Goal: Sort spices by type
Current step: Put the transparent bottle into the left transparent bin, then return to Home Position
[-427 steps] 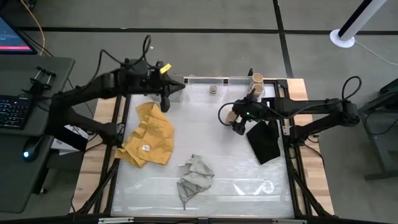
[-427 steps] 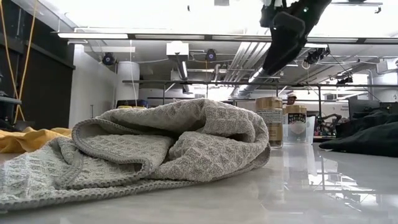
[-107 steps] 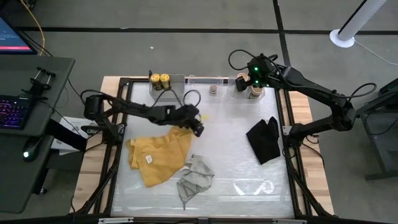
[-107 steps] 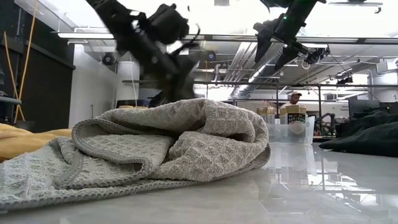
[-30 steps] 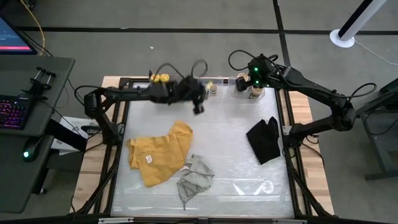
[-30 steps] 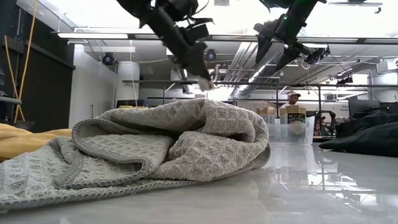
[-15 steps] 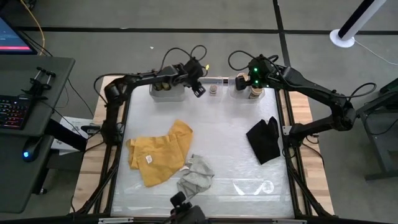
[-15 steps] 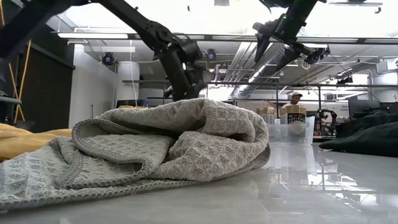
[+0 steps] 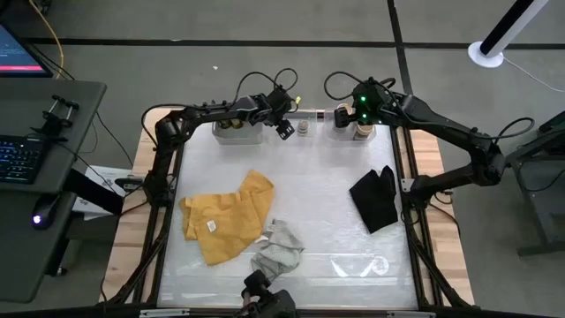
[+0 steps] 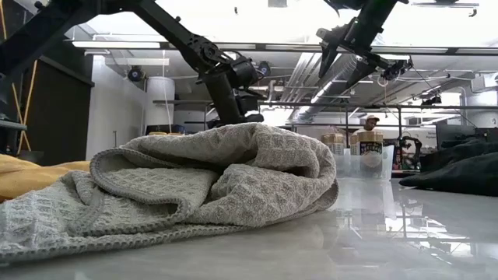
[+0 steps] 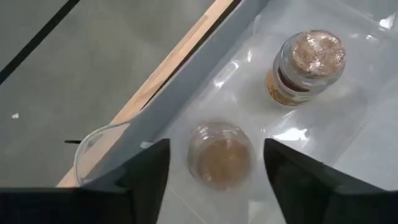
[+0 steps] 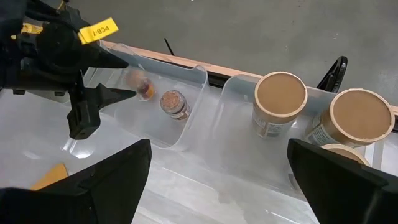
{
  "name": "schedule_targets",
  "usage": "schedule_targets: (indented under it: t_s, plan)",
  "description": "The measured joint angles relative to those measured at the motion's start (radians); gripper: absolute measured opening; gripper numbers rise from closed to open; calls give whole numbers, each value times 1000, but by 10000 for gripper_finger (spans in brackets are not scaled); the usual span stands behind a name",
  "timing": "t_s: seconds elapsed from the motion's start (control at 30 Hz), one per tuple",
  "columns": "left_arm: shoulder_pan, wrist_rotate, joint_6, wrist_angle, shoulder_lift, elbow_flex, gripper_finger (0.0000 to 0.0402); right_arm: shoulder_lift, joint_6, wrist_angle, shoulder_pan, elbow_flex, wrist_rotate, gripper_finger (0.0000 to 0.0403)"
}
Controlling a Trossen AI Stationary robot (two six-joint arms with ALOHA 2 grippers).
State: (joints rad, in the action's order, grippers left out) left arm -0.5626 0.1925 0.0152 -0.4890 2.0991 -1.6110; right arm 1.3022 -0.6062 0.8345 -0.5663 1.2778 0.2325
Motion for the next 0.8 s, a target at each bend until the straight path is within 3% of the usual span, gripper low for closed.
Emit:
schedule_targets:
  t_s: [0.13,0.37,0.57,0.8]
  plan:
    - [-7,-26,18,4,0,0,273,0,1,0,0,0,0,371]
    - [-9,-64,36,-12,-38,1,280,0,23,0,0,0,1,371]
    - [-14,-72,36,-16,-136,1,281,0,62,3,-1,0,1,371]
    - [3,-227,30,-132,-366,51,282,-17,216,195,8,0,-2,371]
